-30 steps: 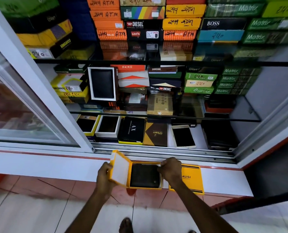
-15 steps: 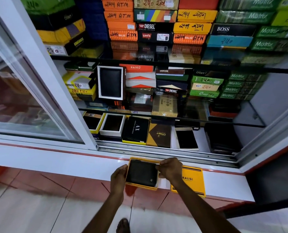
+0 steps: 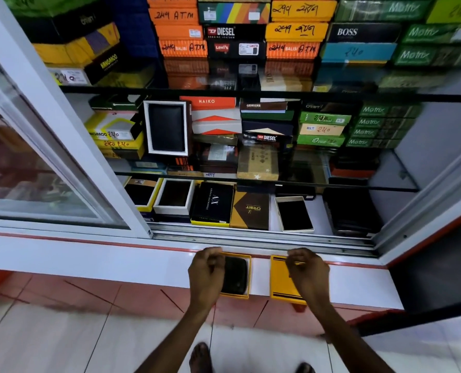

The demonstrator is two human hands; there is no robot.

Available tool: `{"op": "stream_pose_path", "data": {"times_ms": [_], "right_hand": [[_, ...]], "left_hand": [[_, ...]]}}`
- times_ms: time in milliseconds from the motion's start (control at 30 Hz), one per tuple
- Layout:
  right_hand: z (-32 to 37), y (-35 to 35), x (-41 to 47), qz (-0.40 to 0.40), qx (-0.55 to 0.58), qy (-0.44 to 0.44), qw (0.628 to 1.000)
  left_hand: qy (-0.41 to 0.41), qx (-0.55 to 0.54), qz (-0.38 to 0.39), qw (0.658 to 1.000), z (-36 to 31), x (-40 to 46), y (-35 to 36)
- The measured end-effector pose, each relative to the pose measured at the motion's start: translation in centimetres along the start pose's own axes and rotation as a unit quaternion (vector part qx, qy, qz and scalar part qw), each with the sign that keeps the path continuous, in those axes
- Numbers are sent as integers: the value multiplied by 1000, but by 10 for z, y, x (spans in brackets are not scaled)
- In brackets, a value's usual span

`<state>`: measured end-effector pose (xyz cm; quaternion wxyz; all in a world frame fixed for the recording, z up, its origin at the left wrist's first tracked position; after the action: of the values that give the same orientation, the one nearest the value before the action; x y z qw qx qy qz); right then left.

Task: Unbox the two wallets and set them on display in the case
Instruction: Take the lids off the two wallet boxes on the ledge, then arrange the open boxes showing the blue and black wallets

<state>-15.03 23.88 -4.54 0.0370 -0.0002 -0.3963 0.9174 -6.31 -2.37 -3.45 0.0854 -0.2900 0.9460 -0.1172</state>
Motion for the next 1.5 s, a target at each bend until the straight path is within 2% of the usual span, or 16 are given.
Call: {"op": "stream_pose_path", "data": {"times_ms": [100,200,300,467,567,733,867,933,1033,1167,1233,1300,1367,1500], "right_hand": [[-54,-25,0,-1,-23,100,995],[-99,-19,0,107,-44,189,975],[-113,-8,-1,175,52,224,957],[-110,-6,-6,260,222,325,881],[-106,-13,-7,291,256,332,860],[-101,-20,-4,291,277,300,865],[-105,-24,-5,269,272,272,883],[-114,-22,-4,232,234,257,909],[-117,-32,3,165,65,175,968],[-110,-56,5,112,-2,148,983],[-112,-69,7,94,-17,151,984],[-115,-78,9,85,-33,150,985],[-114,-81,11,82,-5,158,984],[-103,-73,9,101,42,172,979]], "left_hand": [[-41,13,87,995,-6,-12,45],[-53,54,178,981,-9,-24,94],[-67,111,252,959,-8,-33,131],[-82,181,238,951,4,-36,158],[-110,186,219,952,12,-39,167],[-143,262,163,940,-6,-55,172],[-186,228,143,945,2,-56,176],[-207,160,159,952,9,-51,173],[-210,-13,183,960,2,-46,157],[-285,-222,131,923,16,-40,125],[-296,-280,92,908,30,-37,115],[-297,-299,71,904,42,-40,113],[-284,-278,66,915,46,-47,116],[-243,-154,92,953,41,-57,128]]}}
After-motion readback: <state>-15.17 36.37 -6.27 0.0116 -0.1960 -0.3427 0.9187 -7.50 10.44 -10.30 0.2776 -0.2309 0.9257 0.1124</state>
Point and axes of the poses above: each hand's wrist, its own x-axis towards the middle knuckle, its own y-axis out of the palm, z = x × y, the point moved 8 cm from there along x, towards the middle knuckle, and after that the axes turned 9 degrees about -x, right-handed, at the moved point
